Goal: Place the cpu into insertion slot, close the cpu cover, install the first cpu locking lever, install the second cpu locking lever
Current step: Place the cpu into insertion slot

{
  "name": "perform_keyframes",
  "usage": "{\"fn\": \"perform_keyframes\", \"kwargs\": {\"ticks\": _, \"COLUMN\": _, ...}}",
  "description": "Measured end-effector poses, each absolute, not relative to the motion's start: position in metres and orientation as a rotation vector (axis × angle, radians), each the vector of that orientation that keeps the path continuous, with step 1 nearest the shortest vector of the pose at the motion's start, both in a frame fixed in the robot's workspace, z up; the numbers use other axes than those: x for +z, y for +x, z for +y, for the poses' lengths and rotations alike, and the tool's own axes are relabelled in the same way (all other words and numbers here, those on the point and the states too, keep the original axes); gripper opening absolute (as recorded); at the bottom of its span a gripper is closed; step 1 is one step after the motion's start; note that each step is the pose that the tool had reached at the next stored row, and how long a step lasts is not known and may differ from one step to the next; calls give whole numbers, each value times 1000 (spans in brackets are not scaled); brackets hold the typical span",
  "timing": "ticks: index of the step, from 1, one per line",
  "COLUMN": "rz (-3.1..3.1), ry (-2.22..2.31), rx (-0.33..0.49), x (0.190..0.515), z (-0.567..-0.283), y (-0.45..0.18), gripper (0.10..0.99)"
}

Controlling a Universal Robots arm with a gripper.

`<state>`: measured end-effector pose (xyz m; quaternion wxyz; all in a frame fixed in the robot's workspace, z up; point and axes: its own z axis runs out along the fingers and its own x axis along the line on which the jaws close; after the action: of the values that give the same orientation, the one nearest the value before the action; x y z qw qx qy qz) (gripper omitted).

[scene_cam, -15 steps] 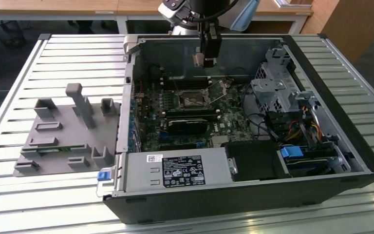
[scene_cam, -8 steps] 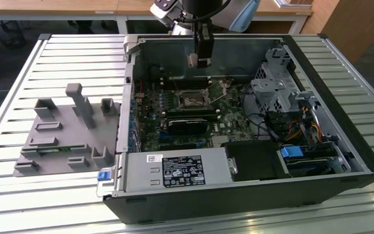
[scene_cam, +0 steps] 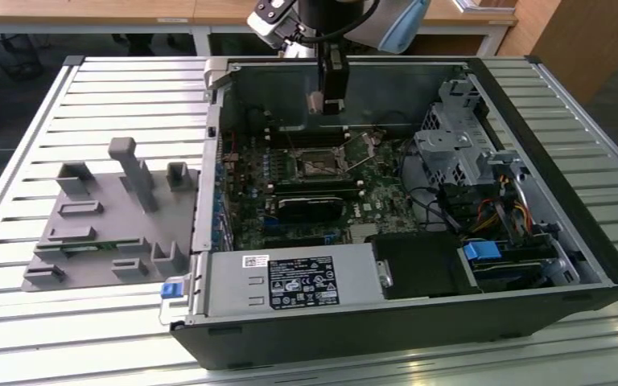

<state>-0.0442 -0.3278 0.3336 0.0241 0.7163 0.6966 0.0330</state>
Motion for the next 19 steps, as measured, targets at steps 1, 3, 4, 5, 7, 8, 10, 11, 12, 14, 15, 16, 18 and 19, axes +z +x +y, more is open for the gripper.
{"fn": "perform_keyframes", "kwargs": {"ticks": 1, "rz": 2155, "ry": 2217, "rx": 101, "x": 332, "z": -327, "y": -44, "gripper": 529}}
{"fn": "perform_keyframes", "kwargs": {"ticks": 3, "rz": 2154, "ry": 2217, "rx": 96, "x": 328, "z": -325, "y": -44, "gripper": 529}}
{"fn": "perform_keyframes", "kwargs": {"ticks": 4, "rz": 2153, "ry": 2216, "rx": 93, "x": 327, "z": -324, "y": -44, "gripper": 529}}
{"fn": "perform_keyframes", "kwargs": {"ticks": 5, "rz": 2152, "ry": 2215, "rx": 90, "x": 325, "z": -323, "y": -44, "gripper": 529}}
{"fn": "perform_keyframes", "kwargs": {"ticks": 7, "rz": 2149, "ry": 2212, "rx": 83, "x": 322, "z": -321, "y": -44, "gripper": 529}}
{"fn": "perform_keyframes", "kwargs": {"ticks": 8, "rz": 2148, "ry": 2211, "rx": 79, "x": 321, "z": -320, "y": -44, "gripper": 529}}
{"fn": "perform_keyframes", "kwargs": {"ticks": 10, "rz": 2146, "ry": 2209, "rx": 74, "x": 318, "z": -319, "y": -44, "gripper": 529}}
{"fn": "perform_keyframes", "kwargs": {"ticks": 11, "rz": 2145, "ry": 2208, "rx": 72, "x": 317, "z": -318, "y": -44, "gripper": 529}}
{"fn": "perform_keyframes", "kwargs": {"ticks": 12, "rz": 2144, "ry": 2208, "rx": 71, "x": 316, "z": -318, "y": -44, "gripper": 529}}
{"fn": "perform_keyframes", "kwargs": {"ticks": 14, "rz": 2142, "ry": 2208, "rx": 69, "x": 315, "z": -317, "y": -44, "gripper": 529}}
{"fn": "perform_keyframes", "kwargs": {"ticks": 15, "rz": 2142, "ry": 2208, "rx": 68, "x": 314, "z": -317, "y": -44, "gripper": 529}}
{"fn": "perform_keyframes", "kwargs": {"ticks": 16, "rz": 2142, "ry": 2208, "rx": 67, "x": 314, "z": -316, "y": -44, "gripper": 529}}
{"fn": "perform_keyframes", "kwargs": {"ticks": 18, "rz": 2141, "ry": 2207, "rx": 66, "x": 312, "z": -316, "y": -44, "gripper": 529}}
{"fn": "perform_keyframes", "kwargs": {"ticks": 19, "rz": 2141, "ry": 2207, "rx": 64, "x": 311, "z": -315, "y": -44, "gripper": 529}}
